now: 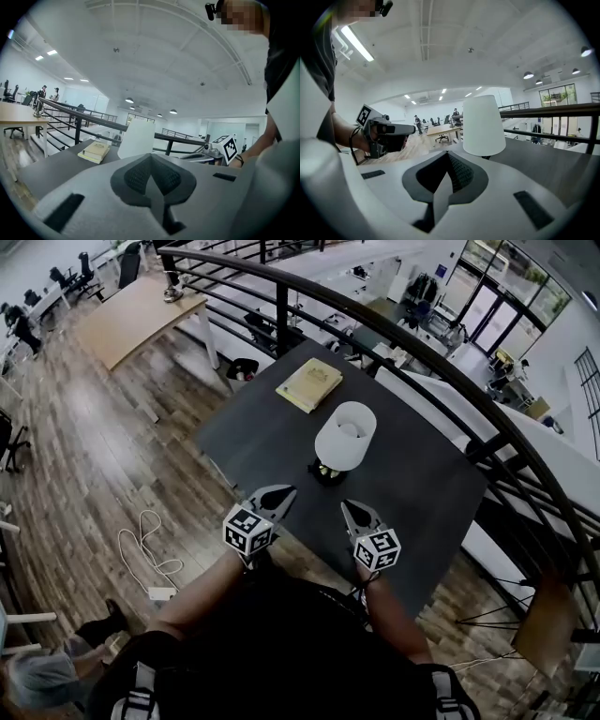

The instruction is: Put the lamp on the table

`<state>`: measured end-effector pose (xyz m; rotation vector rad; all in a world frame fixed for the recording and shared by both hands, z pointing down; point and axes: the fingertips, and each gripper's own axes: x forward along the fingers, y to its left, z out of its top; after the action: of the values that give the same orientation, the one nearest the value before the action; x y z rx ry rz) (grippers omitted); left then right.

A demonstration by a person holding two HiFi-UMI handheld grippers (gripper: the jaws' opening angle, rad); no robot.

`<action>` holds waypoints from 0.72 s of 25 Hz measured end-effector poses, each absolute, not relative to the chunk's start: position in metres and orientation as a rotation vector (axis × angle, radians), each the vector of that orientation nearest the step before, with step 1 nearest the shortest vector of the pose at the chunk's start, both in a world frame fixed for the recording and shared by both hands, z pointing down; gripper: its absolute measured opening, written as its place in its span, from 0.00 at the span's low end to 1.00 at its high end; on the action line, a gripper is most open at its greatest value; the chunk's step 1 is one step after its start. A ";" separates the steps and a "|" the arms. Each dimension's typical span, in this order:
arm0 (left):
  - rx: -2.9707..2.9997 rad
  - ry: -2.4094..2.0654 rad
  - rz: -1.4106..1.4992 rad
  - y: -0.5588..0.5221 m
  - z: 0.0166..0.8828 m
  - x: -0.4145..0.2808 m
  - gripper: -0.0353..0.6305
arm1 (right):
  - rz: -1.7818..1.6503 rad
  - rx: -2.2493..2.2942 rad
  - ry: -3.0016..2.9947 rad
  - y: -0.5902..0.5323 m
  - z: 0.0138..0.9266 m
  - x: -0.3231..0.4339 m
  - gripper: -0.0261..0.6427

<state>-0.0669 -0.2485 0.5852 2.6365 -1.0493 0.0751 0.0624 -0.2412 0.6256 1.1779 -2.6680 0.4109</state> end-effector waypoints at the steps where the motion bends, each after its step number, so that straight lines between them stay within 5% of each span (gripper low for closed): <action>1: 2.626 -1.062 0.077 -0.240 0.587 -0.057 0.07 | 0.409 1.154 -2.679 -0.234 0.624 0.069 0.06; 18: 2.591 -1.207 0.059 -0.081 0.571 0.041 0.07 | 0.404 1.004 -2.773 -0.093 0.599 0.157 0.06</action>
<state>0.0408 -0.0806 0.5710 2.5914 -1.2074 0.0590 0.1565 -0.0929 0.5987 1.0038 -2.7729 0.4043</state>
